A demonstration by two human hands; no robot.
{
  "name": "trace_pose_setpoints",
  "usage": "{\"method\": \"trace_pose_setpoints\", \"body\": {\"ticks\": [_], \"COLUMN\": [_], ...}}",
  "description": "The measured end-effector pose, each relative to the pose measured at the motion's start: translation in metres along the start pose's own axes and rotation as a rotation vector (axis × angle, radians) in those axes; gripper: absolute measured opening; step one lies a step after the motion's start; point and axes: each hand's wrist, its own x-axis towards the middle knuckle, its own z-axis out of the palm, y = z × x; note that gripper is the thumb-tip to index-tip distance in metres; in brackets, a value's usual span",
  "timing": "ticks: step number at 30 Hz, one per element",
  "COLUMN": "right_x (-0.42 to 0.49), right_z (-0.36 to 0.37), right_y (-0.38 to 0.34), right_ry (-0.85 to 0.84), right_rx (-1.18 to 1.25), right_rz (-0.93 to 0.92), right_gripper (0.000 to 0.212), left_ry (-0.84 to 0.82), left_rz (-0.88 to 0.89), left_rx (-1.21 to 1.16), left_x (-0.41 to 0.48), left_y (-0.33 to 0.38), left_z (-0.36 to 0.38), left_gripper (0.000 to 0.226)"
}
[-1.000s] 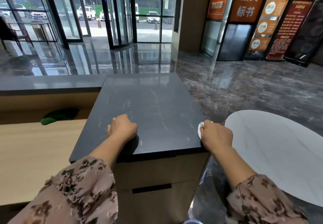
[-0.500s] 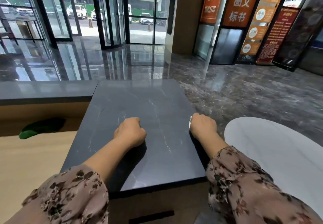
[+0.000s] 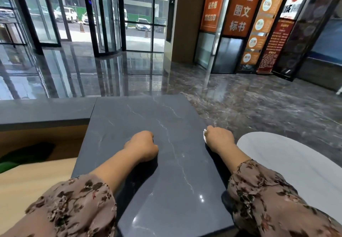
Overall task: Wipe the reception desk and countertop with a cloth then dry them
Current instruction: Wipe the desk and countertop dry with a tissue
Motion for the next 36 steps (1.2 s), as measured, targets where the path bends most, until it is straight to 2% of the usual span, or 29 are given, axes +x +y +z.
{"method": "trace_pose_setpoints", "body": {"ticks": [2, 5, 13, 17, 22, 27, 31, 36], "right_x": [0.009, 0.029, 0.104, 0.149, 0.205, 0.251, 0.267, 0.268], "right_z": [0.0, 0.0, -0.001, 0.003, 0.013, 0.012, 0.012, 0.011], "right_y": [-0.001, -0.005, -0.027, -0.034, -0.036, -0.04, -0.057, -0.068], "right_ry": [-0.009, -0.009, -0.043, -0.01, 0.068, 0.15, 0.048, -0.023], "right_rx": [0.004, 0.016, 0.075, 0.099, 0.179, 0.313, 0.432, 0.555], "right_rz": [-0.004, -0.01, -0.022, -0.069, -0.111, 0.019, 0.06, 0.221], "right_gripper": [0.025, 0.026, 0.03, 0.027, 0.029, 0.026, 0.025, 0.026], "left_ry": [-0.013, -0.036, -0.004, 0.014, 0.056, 0.065, 0.068, 0.054], "left_rz": [0.019, 0.025, 0.024, 0.004, -0.026, -0.013, 0.006, -0.001], "left_rx": [-0.001, -0.011, -0.017, -0.017, 0.088, 0.159, 0.194, 0.223], "left_x": [0.004, 0.013, 0.036, 0.05, 0.063, 0.069, 0.069, 0.07], "left_y": [0.002, 0.001, -0.001, 0.006, 0.017, 0.017, 0.014, 0.014], "left_z": [-0.004, -0.01, -0.009, -0.008, -0.005, -0.01, -0.011, -0.011], "left_gripper": [0.035, 0.013, 0.03, 0.011, 0.013, 0.014, 0.027, 0.035]}}
